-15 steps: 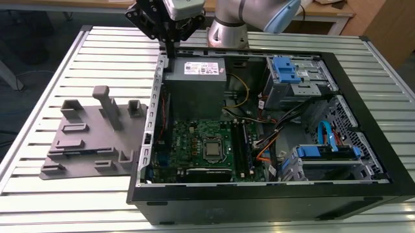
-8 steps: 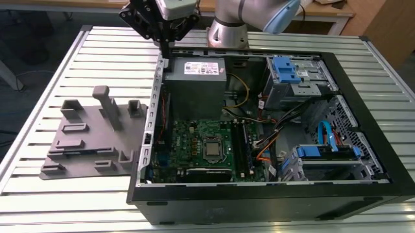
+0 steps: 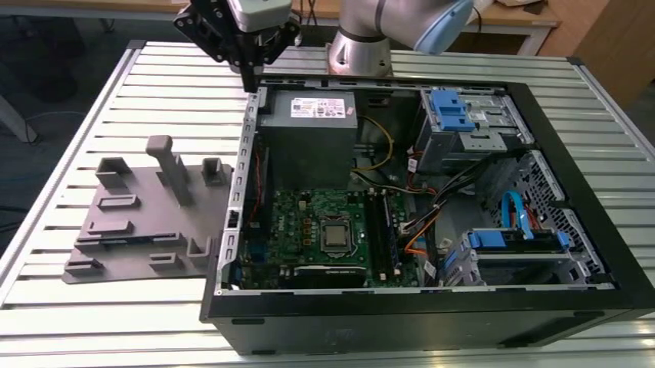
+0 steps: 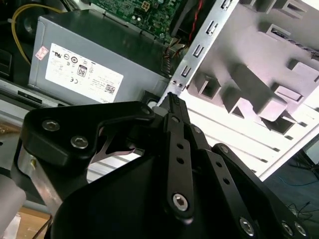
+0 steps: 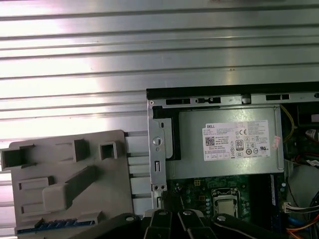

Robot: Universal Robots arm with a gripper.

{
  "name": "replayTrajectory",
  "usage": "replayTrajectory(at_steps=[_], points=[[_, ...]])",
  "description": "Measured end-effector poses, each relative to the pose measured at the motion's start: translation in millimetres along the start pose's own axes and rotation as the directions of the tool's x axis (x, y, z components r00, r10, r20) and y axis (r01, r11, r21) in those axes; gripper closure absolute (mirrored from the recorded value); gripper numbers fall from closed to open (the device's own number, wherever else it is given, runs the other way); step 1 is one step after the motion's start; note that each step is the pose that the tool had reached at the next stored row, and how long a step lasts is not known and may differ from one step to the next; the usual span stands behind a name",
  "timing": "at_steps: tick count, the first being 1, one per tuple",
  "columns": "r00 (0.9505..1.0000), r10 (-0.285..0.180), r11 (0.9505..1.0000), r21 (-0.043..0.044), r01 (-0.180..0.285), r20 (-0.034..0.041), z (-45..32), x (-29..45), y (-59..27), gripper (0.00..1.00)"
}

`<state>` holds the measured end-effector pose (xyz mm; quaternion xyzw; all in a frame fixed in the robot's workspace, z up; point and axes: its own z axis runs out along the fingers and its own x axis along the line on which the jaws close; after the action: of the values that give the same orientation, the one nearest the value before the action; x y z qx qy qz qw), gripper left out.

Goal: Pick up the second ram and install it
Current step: 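Reach for the second ram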

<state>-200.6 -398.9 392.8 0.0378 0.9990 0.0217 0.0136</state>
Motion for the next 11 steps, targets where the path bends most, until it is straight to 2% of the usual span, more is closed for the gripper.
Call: replayTrajectory(at_steps=[11], points=[[1.0,0.0,1.0,0.0,0.0,0.0,1.6,31.2,-2.4,0.93]])
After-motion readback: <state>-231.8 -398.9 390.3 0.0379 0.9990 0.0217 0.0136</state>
